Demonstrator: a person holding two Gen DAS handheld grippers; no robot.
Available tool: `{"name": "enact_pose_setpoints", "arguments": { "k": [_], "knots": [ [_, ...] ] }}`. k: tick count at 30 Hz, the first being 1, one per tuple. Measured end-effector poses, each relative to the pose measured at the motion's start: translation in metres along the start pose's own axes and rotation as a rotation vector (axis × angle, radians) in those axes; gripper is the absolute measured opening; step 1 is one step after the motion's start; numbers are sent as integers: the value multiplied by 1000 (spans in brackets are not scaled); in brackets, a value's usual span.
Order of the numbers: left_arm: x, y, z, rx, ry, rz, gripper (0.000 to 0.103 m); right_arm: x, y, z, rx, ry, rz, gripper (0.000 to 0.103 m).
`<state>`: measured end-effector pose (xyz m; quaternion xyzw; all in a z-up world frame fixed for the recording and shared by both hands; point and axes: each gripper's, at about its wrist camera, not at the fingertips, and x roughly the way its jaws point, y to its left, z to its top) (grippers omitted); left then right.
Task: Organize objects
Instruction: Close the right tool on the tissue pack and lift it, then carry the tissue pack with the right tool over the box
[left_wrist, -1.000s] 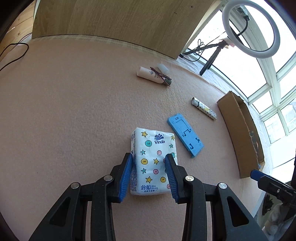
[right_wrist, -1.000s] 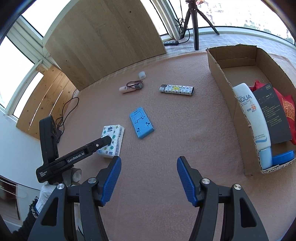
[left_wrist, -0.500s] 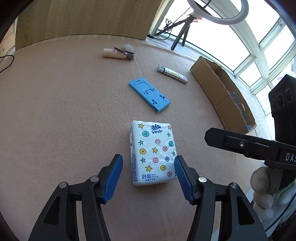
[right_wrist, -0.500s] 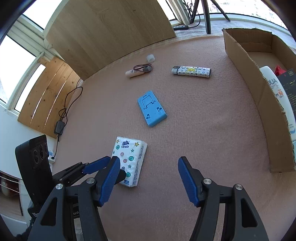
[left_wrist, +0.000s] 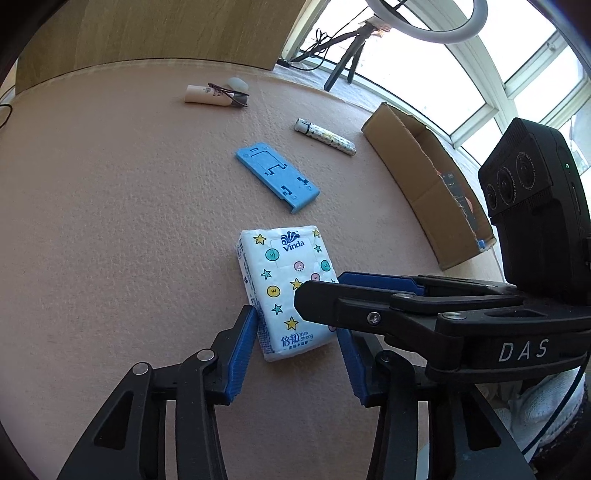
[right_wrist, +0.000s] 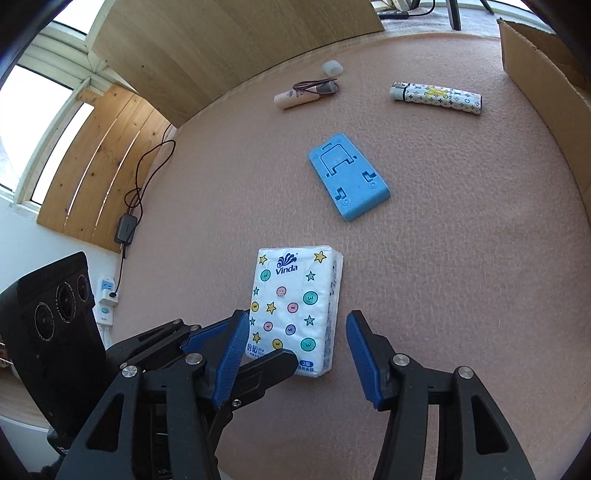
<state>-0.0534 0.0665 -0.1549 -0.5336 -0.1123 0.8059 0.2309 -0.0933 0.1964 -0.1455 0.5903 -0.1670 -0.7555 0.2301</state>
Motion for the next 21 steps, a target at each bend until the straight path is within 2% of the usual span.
{"name": "enact_pose_setpoints", "arguments": {
  "k": [1, 6, 11, 21],
  "knots": [
    [0, -2, 0, 3, 1, -3, 46, 2, 0, 0, -2, 7, 2, 43],
    [0, -8, -1, 3, -3, 6, 45, 0, 2, -1, -27, 0, -32, 40],
    [-6, -23, 1, 25, -21, 10, 45, -14, 3, -1, -49, -29, -48, 39],
    [-14, -83, 28, 105, -81, -33, 45, -78, -17, 6, -35, -152, -65, 39]
  ]
}}
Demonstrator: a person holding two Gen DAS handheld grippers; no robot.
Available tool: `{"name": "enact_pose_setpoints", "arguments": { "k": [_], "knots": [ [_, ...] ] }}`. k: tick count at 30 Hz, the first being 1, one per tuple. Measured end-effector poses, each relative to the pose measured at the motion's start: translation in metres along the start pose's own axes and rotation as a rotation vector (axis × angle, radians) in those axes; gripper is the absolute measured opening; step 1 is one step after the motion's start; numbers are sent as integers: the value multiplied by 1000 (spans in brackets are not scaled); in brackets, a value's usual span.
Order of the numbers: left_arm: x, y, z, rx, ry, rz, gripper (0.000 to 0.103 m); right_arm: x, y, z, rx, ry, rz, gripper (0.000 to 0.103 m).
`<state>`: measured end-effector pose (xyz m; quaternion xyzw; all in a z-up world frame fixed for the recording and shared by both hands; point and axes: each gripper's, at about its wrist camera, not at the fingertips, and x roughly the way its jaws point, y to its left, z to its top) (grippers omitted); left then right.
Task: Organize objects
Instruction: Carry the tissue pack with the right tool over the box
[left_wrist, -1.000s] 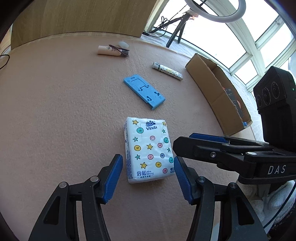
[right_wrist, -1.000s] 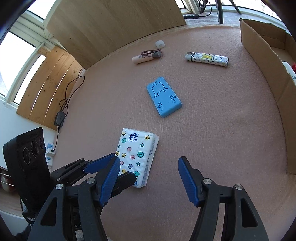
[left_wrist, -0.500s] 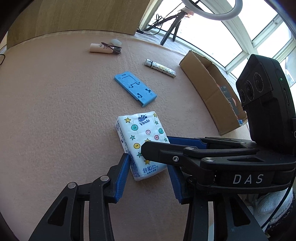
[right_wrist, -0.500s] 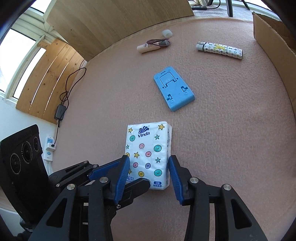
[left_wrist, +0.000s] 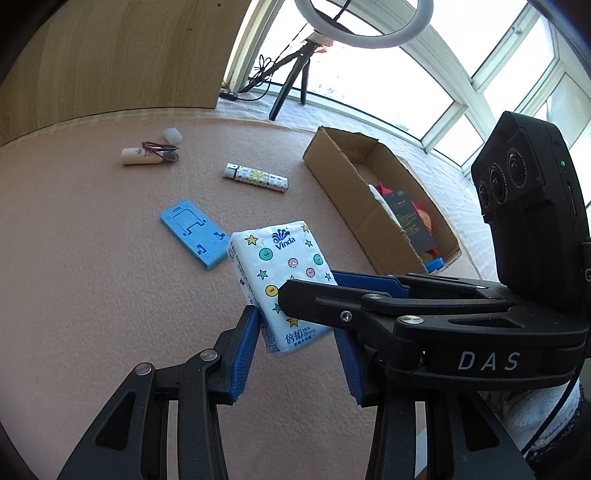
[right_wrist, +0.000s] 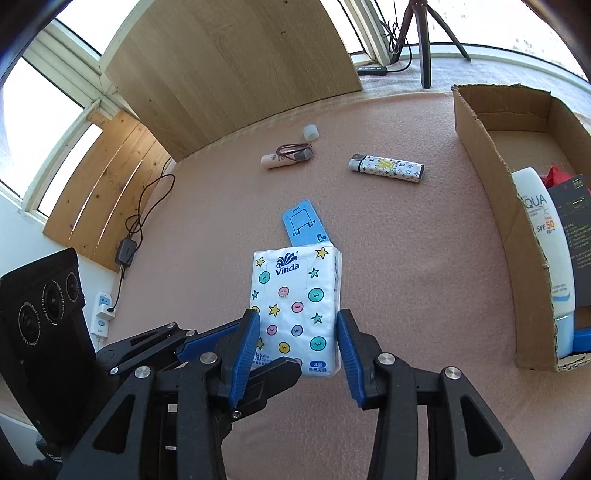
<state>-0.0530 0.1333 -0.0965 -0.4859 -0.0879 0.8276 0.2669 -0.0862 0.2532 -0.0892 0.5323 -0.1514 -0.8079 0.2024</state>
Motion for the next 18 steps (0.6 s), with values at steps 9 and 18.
{"name": "enact_pose_setpoints", "arguments": {
  "k": [9, 18],
  "knots": [
    [21, -73, 35, 96, -30, -77, 45, -64, -47, 8, 50, -123, -60, 39],
    [59, -131, 54, 165, -13, -124, 45, -98, -101, 8, 127, -185, -105, 39]
  ]
}}
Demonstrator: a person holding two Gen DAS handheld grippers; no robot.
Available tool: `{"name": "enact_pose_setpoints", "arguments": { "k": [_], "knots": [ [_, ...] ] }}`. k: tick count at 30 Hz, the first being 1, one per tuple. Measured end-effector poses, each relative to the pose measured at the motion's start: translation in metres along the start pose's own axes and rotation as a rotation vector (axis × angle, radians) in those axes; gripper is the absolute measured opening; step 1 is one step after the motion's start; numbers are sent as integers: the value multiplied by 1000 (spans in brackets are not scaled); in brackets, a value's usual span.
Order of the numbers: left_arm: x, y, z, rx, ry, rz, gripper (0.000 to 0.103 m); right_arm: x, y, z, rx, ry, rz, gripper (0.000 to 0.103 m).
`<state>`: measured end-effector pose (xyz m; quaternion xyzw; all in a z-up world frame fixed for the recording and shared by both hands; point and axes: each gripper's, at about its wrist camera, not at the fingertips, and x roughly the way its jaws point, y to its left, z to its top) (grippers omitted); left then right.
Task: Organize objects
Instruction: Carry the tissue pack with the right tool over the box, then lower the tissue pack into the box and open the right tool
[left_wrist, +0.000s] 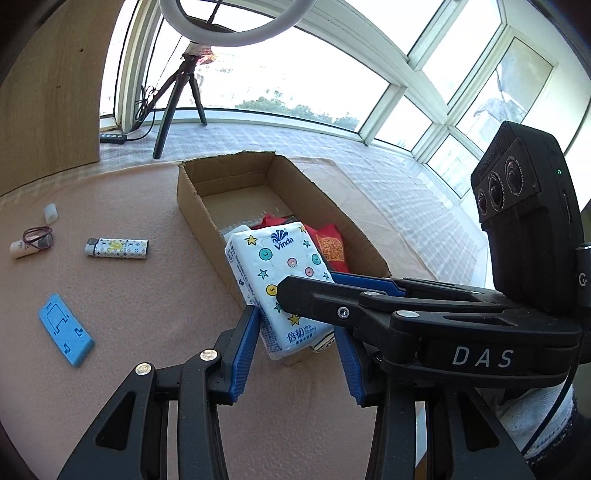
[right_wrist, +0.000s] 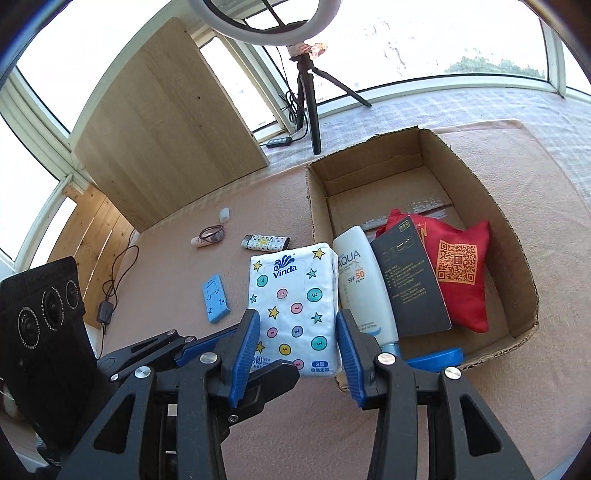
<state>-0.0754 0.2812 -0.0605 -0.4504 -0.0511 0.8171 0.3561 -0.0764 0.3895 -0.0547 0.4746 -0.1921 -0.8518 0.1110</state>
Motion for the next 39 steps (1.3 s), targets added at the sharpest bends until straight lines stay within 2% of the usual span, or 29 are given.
{"name": "enact_pose_setpoints", "arguments": {
  "k": [12, 14, 15, 20, 30, 39],
  "knots": [
    [42, -25, 17, 35, 36, -15, 45, -7, -38, 12, 22, -14, -49, 39],
    [46, -25, 17, 31, 43, 1, 52, -8, -41, 12, 29, -22, -61, 40],
    [48, -24, 17, 28, 42, 3, 59, -8, -42, 12, 33, -22, -67, 42],
    [46, -19, 14, 23, 46, 16, 60, -5, -45, 12, 63, -28, -68, 45],
    [18, 13, 1, -26, 29, 52, 60, 0, -24, 13, 55, -43, -52, 45],
    [-26, 82, -26, -156, -2, 152, 60, 24, 22, 13, -15, -8, -5, 45]
  ]
}}
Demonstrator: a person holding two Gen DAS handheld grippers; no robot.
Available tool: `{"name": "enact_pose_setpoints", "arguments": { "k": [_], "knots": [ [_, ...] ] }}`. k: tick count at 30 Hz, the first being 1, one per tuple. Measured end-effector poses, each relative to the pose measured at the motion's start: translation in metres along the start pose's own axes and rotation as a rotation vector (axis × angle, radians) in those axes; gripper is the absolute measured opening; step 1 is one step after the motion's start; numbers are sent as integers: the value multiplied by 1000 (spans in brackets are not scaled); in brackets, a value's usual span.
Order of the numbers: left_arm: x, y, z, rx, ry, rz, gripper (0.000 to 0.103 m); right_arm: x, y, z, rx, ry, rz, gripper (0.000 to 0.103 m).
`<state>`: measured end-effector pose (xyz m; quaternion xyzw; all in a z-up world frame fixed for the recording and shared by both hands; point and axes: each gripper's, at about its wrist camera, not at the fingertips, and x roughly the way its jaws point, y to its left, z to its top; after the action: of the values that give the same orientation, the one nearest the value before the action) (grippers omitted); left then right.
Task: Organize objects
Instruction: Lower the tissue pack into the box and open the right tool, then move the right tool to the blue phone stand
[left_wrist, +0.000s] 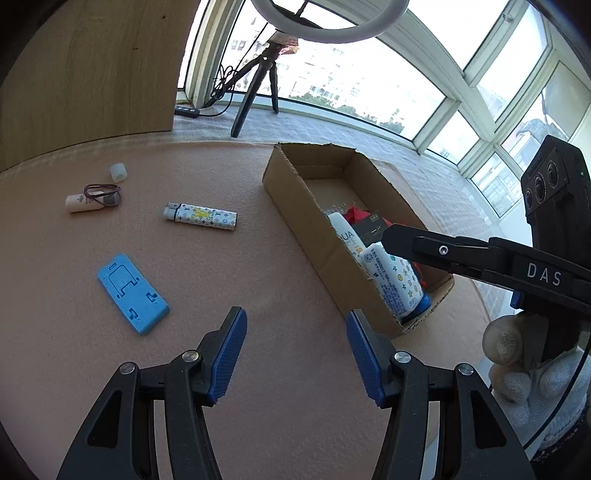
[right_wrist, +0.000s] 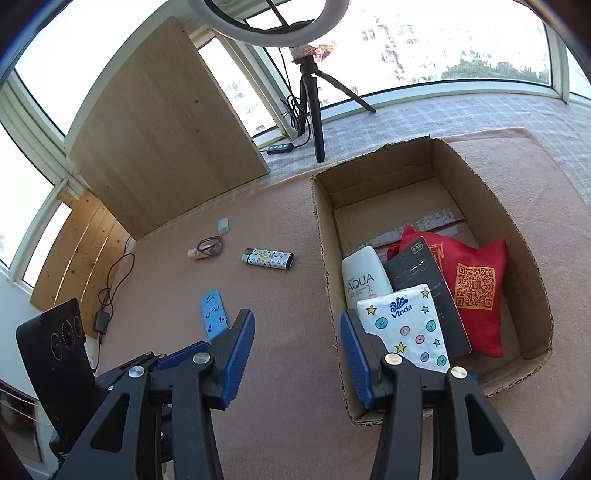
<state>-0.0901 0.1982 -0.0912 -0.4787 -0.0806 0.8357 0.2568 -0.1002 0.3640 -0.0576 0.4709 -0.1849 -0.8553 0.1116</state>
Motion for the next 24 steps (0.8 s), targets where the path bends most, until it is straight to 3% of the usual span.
{"name": "enact_pose_setpoints", "arguments": {
  "k": [8, 15, 24],
  "knots": [
    [-15, 72, -13, -128, -7, 80, 60, 46, 49, -2, -101, 91, 54, 48],
    [-9, 109, -13, -201, 0, 67, 60, 111, 87, -6, -188, 238, 80, 48],
    [9, 129, -11, -227, 36, 34, 59, 163, 107, 1, -208, 342, 71, 48]
  ]
}}
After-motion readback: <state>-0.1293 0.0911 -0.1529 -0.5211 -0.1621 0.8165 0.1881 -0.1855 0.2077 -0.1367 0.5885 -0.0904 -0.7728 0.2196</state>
